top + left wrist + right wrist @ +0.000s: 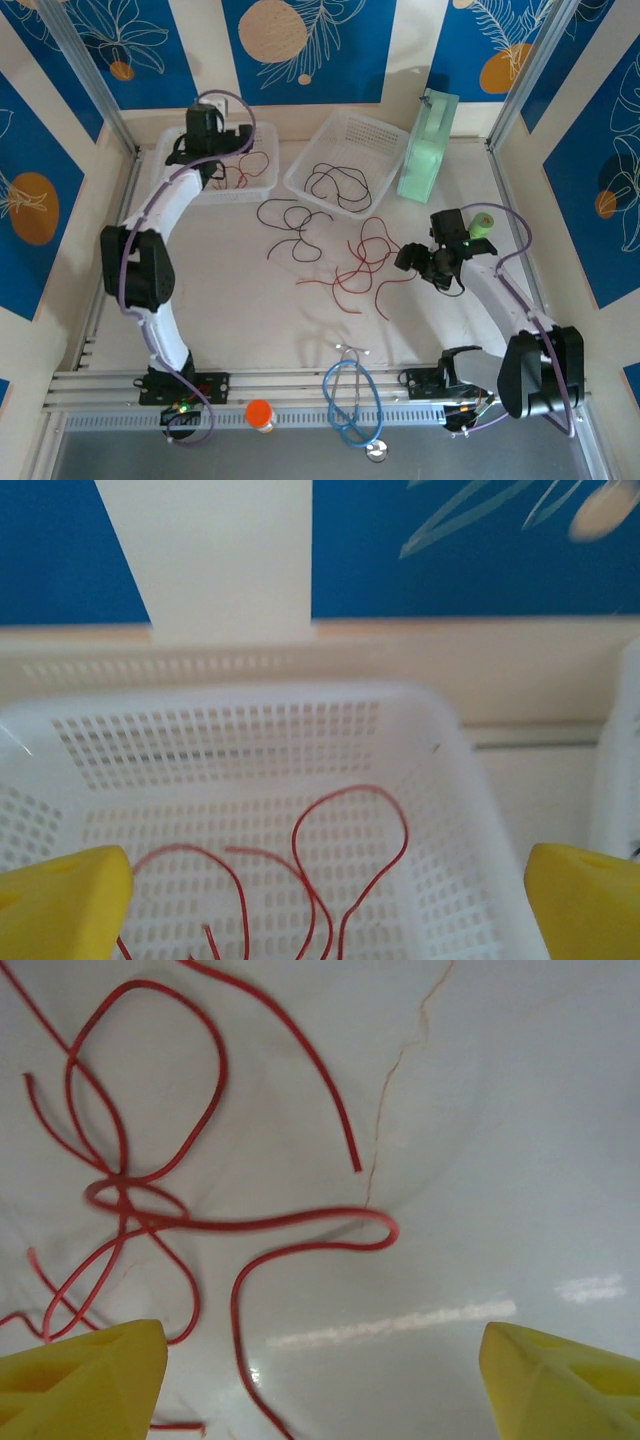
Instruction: Untangle the cables
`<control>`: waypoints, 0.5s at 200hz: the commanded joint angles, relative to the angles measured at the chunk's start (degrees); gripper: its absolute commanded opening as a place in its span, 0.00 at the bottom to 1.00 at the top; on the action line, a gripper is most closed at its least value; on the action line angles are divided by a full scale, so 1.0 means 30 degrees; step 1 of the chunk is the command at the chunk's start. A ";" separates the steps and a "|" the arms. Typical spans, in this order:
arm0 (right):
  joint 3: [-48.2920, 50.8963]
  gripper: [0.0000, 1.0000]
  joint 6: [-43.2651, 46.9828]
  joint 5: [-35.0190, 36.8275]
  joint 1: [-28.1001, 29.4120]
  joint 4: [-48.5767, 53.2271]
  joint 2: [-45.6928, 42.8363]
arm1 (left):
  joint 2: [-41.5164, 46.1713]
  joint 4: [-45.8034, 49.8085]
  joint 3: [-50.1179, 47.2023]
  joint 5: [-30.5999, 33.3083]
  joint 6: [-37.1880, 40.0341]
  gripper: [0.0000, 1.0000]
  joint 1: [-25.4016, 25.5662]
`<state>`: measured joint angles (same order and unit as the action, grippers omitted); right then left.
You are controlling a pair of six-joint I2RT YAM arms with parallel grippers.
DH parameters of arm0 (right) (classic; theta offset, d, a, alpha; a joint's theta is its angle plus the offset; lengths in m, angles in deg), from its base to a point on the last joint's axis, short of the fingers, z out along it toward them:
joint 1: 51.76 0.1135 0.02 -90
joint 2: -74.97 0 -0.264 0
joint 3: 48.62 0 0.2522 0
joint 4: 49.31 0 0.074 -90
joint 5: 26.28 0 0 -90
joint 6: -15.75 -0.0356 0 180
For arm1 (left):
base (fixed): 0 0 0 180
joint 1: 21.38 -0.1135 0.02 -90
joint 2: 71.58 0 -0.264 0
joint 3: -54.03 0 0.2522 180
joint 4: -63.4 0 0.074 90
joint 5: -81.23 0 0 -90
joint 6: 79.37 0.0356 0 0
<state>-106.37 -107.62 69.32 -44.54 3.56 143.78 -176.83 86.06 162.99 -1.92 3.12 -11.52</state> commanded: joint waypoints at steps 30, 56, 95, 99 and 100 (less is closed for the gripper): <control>-0.0623 0.69 0.1431 -0.1389 -0.0657 -0.2238 0.3456 | 0.3620 0.3202 -0.0105 -0.1824 -0.1545 1.00 -0.0159; -0.1405 0.47 0.1660 -0.1922 -0.0627 -0.2750 0.4860 | 0.5580 0.3996 -0.1756 -0.3167 -0.2450 1.00 -0.0076; -0.2031 0.07 0.1935 -0.1785 -0.0399 -0.2515 0.4711 | 0.8778 0.5397 -0.4285 -0.4117 -0.2626 1.00 0.0595; -0.2033 0.04 0.1973 -0.1781 -0.0415 -0.2467 0.4620 | 0.9078 0.5616 -0.4459 -0.4197 -0.2599 1.00 0.0658; -0.2035 0.04 0.1977 -0.1781 -0.0386 -0.2435 0.4581 | 0.9161 0.5689 -0.4532 -0.4207 -0.2597 1.00 0.0676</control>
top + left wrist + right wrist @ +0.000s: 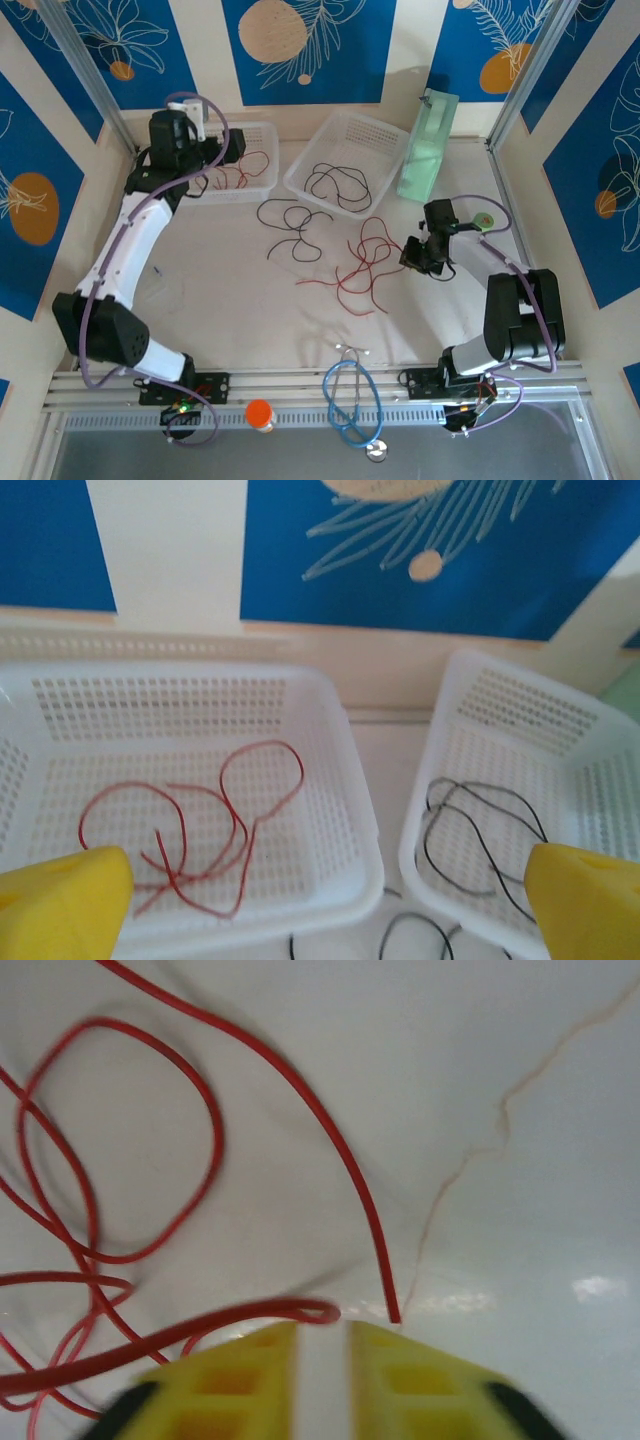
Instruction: Untangle the cables
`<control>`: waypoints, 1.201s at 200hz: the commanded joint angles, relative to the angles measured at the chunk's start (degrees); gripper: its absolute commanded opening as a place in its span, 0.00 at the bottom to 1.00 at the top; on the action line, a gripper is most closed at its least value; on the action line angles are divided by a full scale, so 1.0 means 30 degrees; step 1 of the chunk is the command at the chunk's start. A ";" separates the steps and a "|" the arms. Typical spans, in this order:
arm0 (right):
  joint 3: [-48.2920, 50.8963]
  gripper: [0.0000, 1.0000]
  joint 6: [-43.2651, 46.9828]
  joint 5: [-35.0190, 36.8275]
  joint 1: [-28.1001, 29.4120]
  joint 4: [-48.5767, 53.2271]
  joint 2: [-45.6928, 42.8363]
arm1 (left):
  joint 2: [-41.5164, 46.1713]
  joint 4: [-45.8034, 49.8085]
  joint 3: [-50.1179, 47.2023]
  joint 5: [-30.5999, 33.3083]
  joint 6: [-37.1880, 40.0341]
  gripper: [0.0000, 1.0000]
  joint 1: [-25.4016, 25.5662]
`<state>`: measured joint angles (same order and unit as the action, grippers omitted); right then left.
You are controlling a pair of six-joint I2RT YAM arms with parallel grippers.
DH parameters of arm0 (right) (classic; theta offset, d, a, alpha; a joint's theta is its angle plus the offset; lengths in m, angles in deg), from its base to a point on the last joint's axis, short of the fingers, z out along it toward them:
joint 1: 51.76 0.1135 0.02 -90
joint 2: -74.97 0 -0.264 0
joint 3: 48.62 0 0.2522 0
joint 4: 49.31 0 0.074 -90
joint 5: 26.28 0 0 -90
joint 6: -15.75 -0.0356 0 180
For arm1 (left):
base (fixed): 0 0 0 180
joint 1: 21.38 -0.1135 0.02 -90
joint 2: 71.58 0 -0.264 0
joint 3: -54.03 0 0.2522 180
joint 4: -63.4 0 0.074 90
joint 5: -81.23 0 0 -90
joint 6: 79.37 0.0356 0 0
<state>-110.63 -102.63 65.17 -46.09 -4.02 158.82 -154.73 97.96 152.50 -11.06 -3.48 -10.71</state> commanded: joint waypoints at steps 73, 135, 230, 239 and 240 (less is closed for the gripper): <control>-0.0513 0.38 0.1165 -0.1151 0.0367 0.1530 -0.3472 | 0.5672 0.3280 -0.4701 -0.3308 -0.0989 1.00 0.2657; 0.2800 0.84 -1.1933 -0.2857 0.2130 -0.6378 -0.6474 | 0.5753 0.3117 -0.5180 -0.1904 -0.0633 1.00 0.5395; 0.2634 0.71 -1.8163 0.2900 0.4119 -0.7994 -0.3406 | 0.6060 0.3761 -0.5119 -0.2512 -0.0069 1.00 0.5816; 0.2590 0.71 -1.8288 0.3290 0.4256 -0.7874 -0.3249 | 0.6064 0.3816 -0.5097 -0.2520 -0.0038 1.00 0.5817; 0.2584 0.71 -1.8315 0.3322 0.4273 -0.7873 -0.3237 | 0.6081 0.3818 -0.5108 -0.2520 -0.0026 1.00 0.5816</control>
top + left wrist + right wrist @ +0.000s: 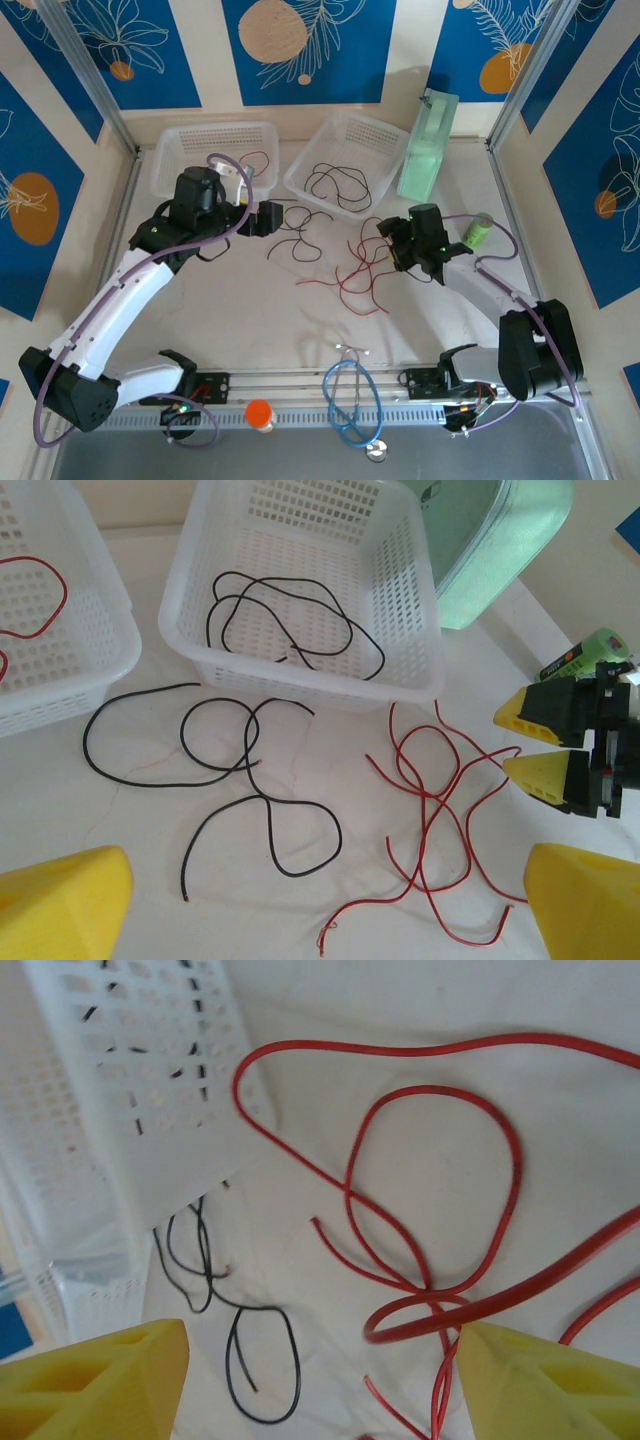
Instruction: Untangle the cables
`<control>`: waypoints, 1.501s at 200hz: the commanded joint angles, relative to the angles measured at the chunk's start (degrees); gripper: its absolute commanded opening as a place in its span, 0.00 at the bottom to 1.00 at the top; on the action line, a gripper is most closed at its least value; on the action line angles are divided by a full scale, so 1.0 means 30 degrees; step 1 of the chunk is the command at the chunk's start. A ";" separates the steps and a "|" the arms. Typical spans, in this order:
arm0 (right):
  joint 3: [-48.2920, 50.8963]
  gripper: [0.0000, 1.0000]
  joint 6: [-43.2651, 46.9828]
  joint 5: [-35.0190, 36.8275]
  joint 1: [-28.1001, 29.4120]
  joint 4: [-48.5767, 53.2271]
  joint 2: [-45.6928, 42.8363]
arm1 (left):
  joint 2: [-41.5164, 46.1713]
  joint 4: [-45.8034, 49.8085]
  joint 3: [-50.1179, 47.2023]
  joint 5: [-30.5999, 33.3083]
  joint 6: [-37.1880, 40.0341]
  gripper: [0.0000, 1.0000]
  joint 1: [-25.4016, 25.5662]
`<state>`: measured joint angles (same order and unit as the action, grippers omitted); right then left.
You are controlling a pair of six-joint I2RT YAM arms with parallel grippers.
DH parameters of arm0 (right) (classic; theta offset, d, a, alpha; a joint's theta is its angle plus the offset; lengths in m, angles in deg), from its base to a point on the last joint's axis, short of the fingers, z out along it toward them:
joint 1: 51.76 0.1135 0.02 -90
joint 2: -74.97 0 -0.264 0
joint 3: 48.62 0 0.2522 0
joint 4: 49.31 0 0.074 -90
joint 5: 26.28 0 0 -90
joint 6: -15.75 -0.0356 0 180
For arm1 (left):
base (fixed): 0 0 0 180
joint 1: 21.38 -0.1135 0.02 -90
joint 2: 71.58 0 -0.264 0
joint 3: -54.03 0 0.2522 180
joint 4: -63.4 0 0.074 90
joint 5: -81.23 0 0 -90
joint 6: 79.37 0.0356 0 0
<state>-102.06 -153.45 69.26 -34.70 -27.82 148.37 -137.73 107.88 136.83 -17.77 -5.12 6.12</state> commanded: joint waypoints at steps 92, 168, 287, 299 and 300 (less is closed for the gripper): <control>-0.0942 0.33 -0.0843 0.3825 0.0473 -0.1949 0.2728 | -0.0098 0.0738 0.0542 -0.0841 0.0523 0.97 0.0772; -0.0409 0.00 0.2367 0.3445 0.0468 -0.3297 0.0297 | -0.0203 0.0912 0.0575 -0.1449 0.1288 0.96 0.2051; -0.4921 0.00 1.1765 -0.7792 -0.3158 0.3907 -0.7479 | -0.3710 -0.5054 0.0552 -0.1799 0.4456 0.86 0.7301; -0.5377 0.00 1.1726 -0.7969 -0.3182 0.4196 -0.7727 | -0.4463 -0.5671 0.0711 -0.2209 0.4987 0.86 0.7649; -0.5421 0.00 1.1709 -0.7984 -0.3174 0.4223 -0.7748 | -0.4522 -0.5729 0.0715 -0.2257 0.5045 0.86 0.7678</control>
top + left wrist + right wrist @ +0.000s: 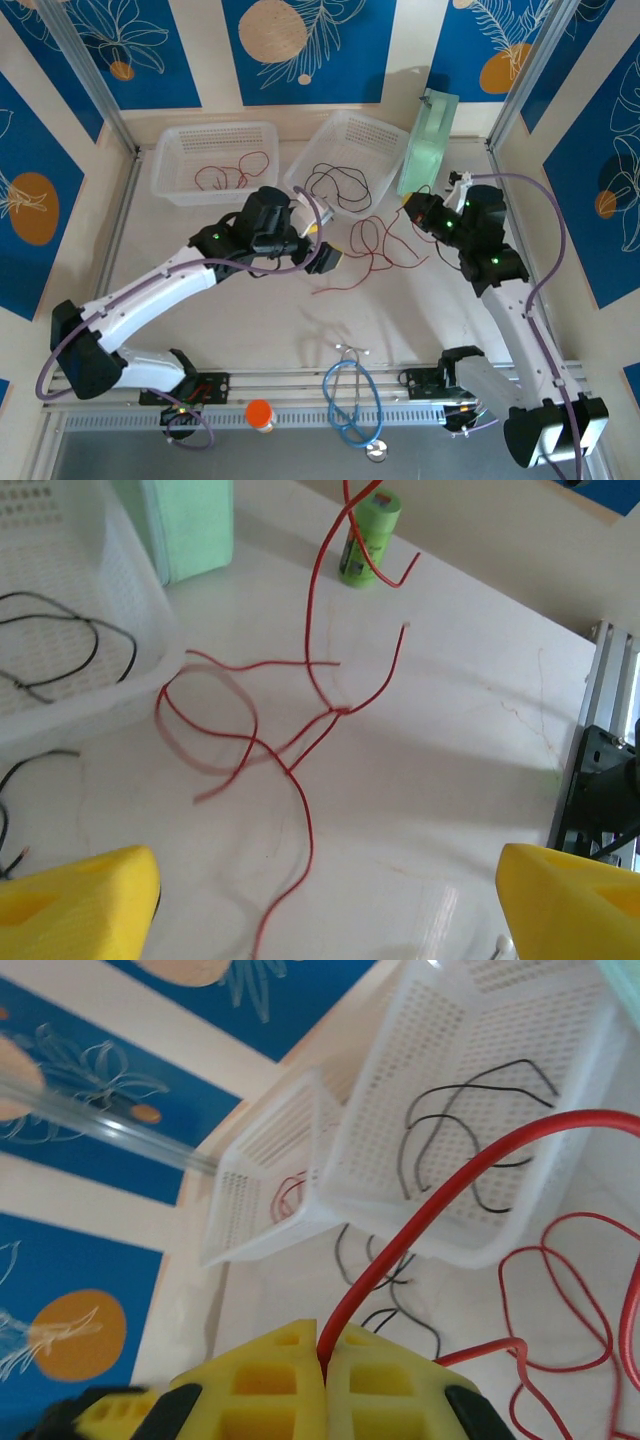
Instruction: Untangle the cables
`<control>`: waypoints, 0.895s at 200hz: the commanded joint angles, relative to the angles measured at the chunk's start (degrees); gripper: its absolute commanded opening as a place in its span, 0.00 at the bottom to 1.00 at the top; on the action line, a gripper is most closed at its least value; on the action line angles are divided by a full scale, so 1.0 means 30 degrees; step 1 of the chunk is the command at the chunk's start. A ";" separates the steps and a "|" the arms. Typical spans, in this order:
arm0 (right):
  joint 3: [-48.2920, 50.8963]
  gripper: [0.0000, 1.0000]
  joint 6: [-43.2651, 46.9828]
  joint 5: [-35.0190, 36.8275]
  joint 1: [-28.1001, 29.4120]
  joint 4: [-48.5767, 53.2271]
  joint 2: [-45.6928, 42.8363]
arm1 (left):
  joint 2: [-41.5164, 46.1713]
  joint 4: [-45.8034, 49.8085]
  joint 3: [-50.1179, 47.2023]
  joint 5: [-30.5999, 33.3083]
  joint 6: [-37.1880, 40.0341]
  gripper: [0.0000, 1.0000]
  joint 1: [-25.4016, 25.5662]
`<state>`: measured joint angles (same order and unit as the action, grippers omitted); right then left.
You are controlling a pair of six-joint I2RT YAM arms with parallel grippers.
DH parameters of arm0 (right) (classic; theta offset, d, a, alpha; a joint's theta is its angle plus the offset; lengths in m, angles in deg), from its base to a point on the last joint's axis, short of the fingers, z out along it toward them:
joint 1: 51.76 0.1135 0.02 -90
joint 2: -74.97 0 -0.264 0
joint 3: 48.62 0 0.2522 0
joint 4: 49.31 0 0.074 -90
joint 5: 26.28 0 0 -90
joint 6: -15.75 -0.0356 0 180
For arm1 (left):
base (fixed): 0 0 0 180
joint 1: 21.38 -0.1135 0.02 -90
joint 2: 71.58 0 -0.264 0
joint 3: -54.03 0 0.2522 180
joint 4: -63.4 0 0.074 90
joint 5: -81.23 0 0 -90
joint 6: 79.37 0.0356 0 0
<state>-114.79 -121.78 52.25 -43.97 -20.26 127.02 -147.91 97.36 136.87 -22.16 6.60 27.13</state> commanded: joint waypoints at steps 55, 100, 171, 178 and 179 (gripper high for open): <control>-0.2652 0.00 0.0992 -0.2236 -0.0118 0.2894 -0.0800 | -0.4567 -0.4536 -0.1230 -0.0062 0.5190 0.91 0.3290; -0.2915 0.00 0.0857 -0.2206 -0.0195 0.3289 -0.0830 | -0.6216 -0.7497 -0.2879 0.4512 0.5770 0.95 0.4378; -0.3530 0.00 0.0855 -0.2039 -0.0456 0.4494 -0.1680 | -0.9635 -1.2182 -0.2292 0.7570 0.6576 0.87 0.3710; -0.3593 0.00 0.0886 -0.2064 -0.0483 0.4596 -0.1735 | -0.9906 -1.2078 -0.2083 0.7641 0.6510 0.81 0.3643; -0.3610 0.00 0.0879 -0.2051 -0.0500 0.4613 -0.1735 | -0.9941 -1.2043 -0.2066 0.7648 0.6505 0.80 0.3638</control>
<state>-123.20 -119.79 46.94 -44.98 -8.50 123.19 -174.93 66.55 128.37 -2.12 25.18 39.08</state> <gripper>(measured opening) 0.050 0.875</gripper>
